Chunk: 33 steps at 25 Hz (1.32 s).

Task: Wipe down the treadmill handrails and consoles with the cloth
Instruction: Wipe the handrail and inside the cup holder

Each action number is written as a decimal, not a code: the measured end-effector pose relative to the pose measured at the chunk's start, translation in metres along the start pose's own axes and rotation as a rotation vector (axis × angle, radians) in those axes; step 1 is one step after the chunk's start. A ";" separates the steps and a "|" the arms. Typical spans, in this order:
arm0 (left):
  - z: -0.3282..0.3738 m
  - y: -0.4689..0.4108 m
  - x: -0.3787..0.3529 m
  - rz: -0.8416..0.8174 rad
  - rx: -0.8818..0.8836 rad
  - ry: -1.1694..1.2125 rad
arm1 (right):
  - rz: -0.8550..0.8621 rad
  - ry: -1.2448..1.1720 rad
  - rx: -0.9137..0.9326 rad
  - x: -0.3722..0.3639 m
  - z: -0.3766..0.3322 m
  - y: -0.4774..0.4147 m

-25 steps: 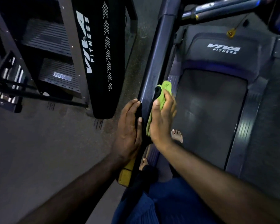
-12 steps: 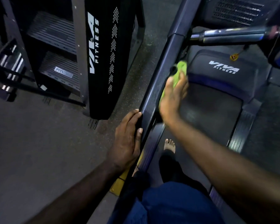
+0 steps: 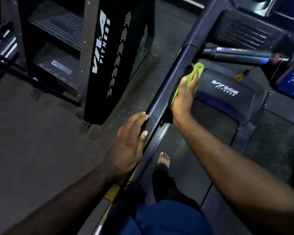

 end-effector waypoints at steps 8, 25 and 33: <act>-0.002 0.003 0.002 0.081 0.007 0.134 | -0.267 -0.010 -0.026 0.032 -0.003 0.144; 0.072 0.042 0.054 0.131 0.440 1.167 | -0.011 0.117 0.233 0.129 -0.107 0.234; 0.097 -0.012 0.042 -0.375 0.452 1.058 | -0.424 0.162 0.267 0.097 -0.061 0.174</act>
Point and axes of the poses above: each hand's wrist, its own y-axis away from the middle knuckle, its own x-axis out of the back of the hand, z = x × y, the point moved 2 cm from there along -y, towards the middle knuckle, and after that the axes turned 1 degree about y, right-handed, at the moved point
